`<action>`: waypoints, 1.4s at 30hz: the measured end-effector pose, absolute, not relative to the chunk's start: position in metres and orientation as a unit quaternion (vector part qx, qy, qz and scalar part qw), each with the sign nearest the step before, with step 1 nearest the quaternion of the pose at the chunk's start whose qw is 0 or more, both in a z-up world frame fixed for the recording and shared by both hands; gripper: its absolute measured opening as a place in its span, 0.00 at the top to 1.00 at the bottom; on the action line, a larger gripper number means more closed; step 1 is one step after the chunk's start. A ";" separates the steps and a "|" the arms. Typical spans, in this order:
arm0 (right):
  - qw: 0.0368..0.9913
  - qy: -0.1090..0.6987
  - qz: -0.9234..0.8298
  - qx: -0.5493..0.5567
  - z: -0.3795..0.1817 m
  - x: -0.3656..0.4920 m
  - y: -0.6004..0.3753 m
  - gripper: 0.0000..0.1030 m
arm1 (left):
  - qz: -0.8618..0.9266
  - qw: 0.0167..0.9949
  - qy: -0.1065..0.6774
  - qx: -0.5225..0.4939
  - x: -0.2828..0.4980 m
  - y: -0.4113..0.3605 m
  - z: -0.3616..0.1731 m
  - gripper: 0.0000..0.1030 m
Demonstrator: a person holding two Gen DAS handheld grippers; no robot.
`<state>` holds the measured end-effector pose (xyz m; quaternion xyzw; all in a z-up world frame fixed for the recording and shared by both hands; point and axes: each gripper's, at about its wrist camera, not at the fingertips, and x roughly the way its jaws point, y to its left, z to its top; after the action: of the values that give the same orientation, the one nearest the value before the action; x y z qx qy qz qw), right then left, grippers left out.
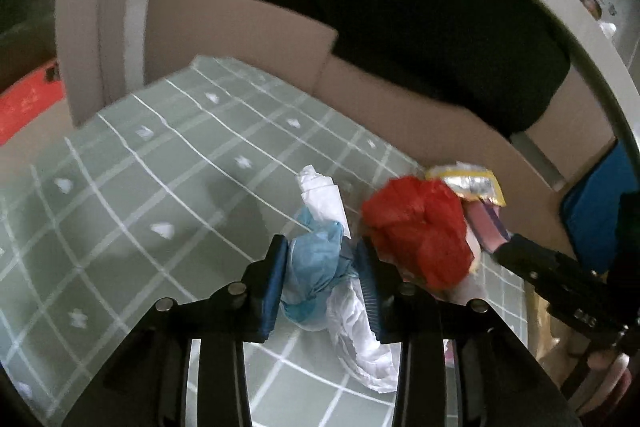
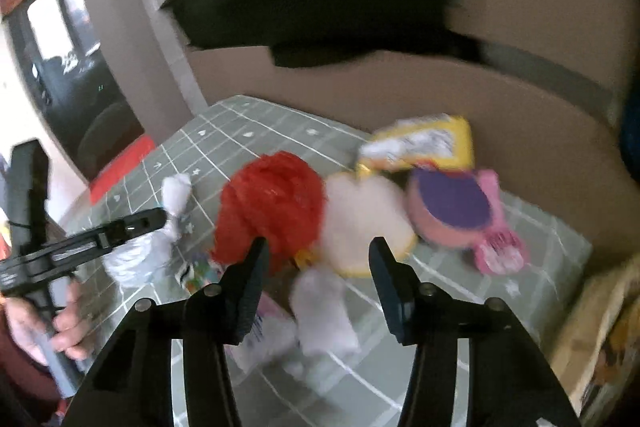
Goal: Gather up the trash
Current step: 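Grasp the red plastic bag with the right tool while the left tool holds the tissue, then carry tissue and red bag over the bin and open both tools to drop them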
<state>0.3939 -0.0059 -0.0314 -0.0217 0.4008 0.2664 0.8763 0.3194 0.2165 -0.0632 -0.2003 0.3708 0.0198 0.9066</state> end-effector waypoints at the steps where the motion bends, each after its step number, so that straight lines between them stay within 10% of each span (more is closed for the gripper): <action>1: 0.873 0.402 0.275 -0.023 -0.032 0.397 0.003 0.52 | 0.024 0.908 0.368 -0.199 0.317 0.219 -0.061 0.65; 16: 0.850 0.434 0.292 -0.053 -0.063 0.431 0.063 0.58 | 0.025 0.900 0.380 -0.211 0.315 0.243 -0.075 0.65; 42: 0.923 0.314 0.222 0.013 0.044 0.331 -0.114 0.68 | -0.073 0.949 0.299 -0.071 0.296 0.074 0.033 0.65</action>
<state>0.3312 -0.1138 0.0438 0.0129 0.3140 0.2218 0.9231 0.2965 0.0738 0.0332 -0.0715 0.2993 -0.0728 0.9487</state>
